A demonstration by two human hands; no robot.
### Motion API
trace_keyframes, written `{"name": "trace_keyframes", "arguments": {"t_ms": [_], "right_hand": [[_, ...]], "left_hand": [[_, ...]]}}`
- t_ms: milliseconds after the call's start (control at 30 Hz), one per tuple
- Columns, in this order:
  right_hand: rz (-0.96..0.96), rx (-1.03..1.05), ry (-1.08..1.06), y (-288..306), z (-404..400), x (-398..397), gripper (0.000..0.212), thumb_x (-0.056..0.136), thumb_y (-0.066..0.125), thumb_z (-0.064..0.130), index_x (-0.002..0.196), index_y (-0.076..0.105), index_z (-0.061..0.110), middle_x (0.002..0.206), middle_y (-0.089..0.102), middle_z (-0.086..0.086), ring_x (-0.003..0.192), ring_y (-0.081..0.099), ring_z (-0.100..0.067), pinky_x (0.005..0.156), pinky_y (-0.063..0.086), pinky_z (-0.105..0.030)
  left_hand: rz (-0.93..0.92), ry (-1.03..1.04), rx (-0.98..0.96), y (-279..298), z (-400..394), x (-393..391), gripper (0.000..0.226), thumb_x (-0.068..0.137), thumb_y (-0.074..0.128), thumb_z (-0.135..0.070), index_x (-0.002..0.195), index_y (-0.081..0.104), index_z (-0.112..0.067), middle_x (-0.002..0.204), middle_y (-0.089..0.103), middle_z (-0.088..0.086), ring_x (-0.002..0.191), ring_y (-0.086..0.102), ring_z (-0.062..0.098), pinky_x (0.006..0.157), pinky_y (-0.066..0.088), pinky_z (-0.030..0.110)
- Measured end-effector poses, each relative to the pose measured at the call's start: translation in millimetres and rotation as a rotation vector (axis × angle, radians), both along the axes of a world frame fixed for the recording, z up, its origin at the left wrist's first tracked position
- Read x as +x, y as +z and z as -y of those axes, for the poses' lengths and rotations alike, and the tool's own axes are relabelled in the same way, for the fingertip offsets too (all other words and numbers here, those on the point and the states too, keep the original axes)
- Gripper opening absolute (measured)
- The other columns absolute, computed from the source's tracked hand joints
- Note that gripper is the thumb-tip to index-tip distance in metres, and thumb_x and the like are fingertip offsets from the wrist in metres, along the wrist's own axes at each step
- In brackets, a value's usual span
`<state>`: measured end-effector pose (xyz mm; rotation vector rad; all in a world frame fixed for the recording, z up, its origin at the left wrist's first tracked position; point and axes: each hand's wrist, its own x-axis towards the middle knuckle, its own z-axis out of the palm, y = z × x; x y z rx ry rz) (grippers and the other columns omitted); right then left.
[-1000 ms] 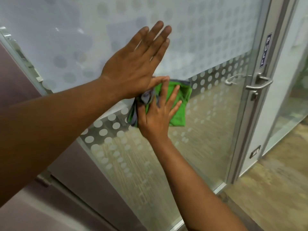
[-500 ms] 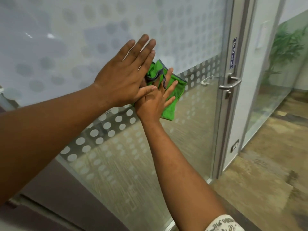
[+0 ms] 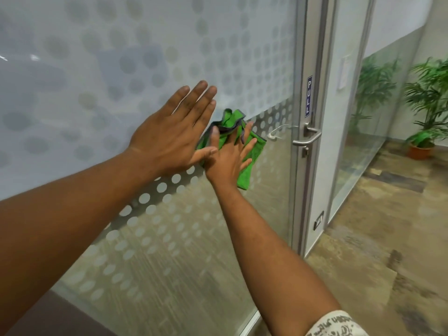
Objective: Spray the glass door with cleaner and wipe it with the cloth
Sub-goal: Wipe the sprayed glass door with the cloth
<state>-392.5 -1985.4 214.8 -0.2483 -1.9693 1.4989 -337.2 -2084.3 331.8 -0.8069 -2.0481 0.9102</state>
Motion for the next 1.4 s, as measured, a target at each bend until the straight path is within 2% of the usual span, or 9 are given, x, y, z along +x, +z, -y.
{"name": "trace_keyframes", "arguments": {"t_ms": [133, 400, 633, 800, 867, 967, 1133, 1267, 1400], "right_hand": [[0.043, -0.112, -0.017, 5.7, -38.3, -31.5, 0.07, 0.096, 0.029, 0.067, 0.156, 0.013, 0.036, 0.166, -0.007, 0.012, 0.153, -0.013, -0.028, 0.114, 0.002, -0.071], [0.122, -0.225, -0.055, 29.9, -104.0, -89.6, 0.069, 0.097, 0.023, 0.066, 0.157, 0.012, 0.034, 0.167, 0.002, 0.004, 0.153, -0.009, -0.033, 0.115, -0.006, -0.065], [0.136, -0.167, -0.098, 18.2, -141.6, -121.6, 0.062, 0.102, 0.024, 0.059, 0.157, 0.014, 0.033, 0.167, 0.003, 0.001, 0.154, -0.003, -0.027, 0.121, -0.003, -0.057], [0.126, -0.237, -0.091, -8.0, -103.7, -79.0, 0.064, 0.104, 0.029, 0.052, 0.158, 0.014, 0.022, 0.167, 0.005, -0.002, 0.154, -0.001, -0.026, 0.122, 0.0, -0.05], [0.12, -0.237, -0.079, -32.6, -73.5, -54.9, 0.066, 0.102, 0.03, 0.054, 0.158, 0.013, 0.022, 0.167, 0.004, -0.001, 0.154, -0.002, -0.026, 0.121, 0.002, -0.055], [0.112, -0.244, -0.06, -69.5, -14.8, -15.3, 0.079, 0.091, 0.02, 0.07, 0.158, 0.008, 0.029, 0.168, 0.003, 0.001, 0.154, -0.005, -0.028, 0.118, 0.003, -0.064], [-0.016, -0.115, 0.001, -79.9, 88.4, 71.4, 0.07, 0.092, 0.029, 0.064, 0.149, -0.01, 0.053, 0.168, -0.001, 0.001, 0.154, -0.008, -0.029, 0.118, 0.003, -0.065], [-0.012, -0.053, 0.05, -76.9, 111.2, 91.9, 0.071, 0.092, 0.024, 0.069, 0.155, 0.011, 0.041, 0.167, -0.006, 0.003, 0.153, -0.014, -0.029, 0.116, 0.003, -0.067], [-0.051, -0.038, 0.04, -51.7, 81.2, 65.0, 0.069, 0.09, 0.027, 0.064, 0.153, 0.009, 0.041, 0.167, -0.004, 0.005, 0.153, -0.015, -0.028, 0.115, 0.001, -0.069]], "left_hand": [[0.008, 0.008, -0.027, -0.6, -0.1, -1.4, 0.094, 0.097, -0.006, -0.066, 0.158, -0.003, 0.004, 0.166, -0.008, 0.027, 0.156, -0.006, 0.039, 0.127, 0.007, 0.051], [-0.008, 0.088, -0.112, -3.2, -0.2, -1.3, 0.091, 0.096, -0.016, -0.062, 0.157, -0.007, 0.005, 0.167, -0.007, 0.026, 0.156, -0.004, 0.04, 0.128, 0.009, 0.049], [-0.024, 0.158, -0.148, -2.8, -1.5, 1.1, 0.091, 0.098, -0.011, -0.064, 0.156, -0.011, 0.007, 0.167, -0.009, 0.026, 0.156, -0.004, 0.04, 0.127, 0.013, 0.049], [-0.105, 0.17, -0.221, -4.7, -0.6, -2.0, 0.091, 0.096, -0.021, -0.061, 0.157, -0.009, 0.006, 0.167, -0.004, 0.025, 0.157, 0.001, 0.038, 0.128, 0.016, 0.047], [-0.114, 0.166, -0.227, -5.0, -0.2, -3.0, 0.091, 0.096, -0.02, -0.061, 0.157, -0.008, 0.006, 0.167, -0.004, 0.025, 0.157, 0.002, 0.038, 0.128, 0.016, 0.047], [-0.099, 0.147, -0.198, -3.9, -0.2, -3.3, 0.09, 0.097, -0.019, -0.061, 0.157, -0.008, 0.005, 0.167, -0.004, 0.025, 0.157, 0.001, 0.039, 0.128, 0.016, 0.047], [-0.062, 0.115, -0.145, -4.1, -1.0, -2.9, 0.091, 0.098, -0.013, -0.064, 0.157, -0.006, 0.005, 0.167, -0.003, 0.026, 0.156, 0.002, 0.039, 0.127, 0.015, 0.049], [-0.086, 0.093, -0.122, -5.4, -0.2, -2.9, 0.094, 0.097, -0.015, -0.065, 0.157, -0.005, 0.006, 0.167, -0.002, 0.026, 0.156, 0.004, 0.038, 0.127, 0.017, 0.047], [-0.096, 0.048, -0.081, -6.4, 0.6, -5.3, 0.092, 0.098, -0.013, -0.064, 0.157, -0.003, 0.006, 0.167, 0.0, 0.026, 0.156, 0.004, 0.039, 0.128, 0.012, 0.048]]}}
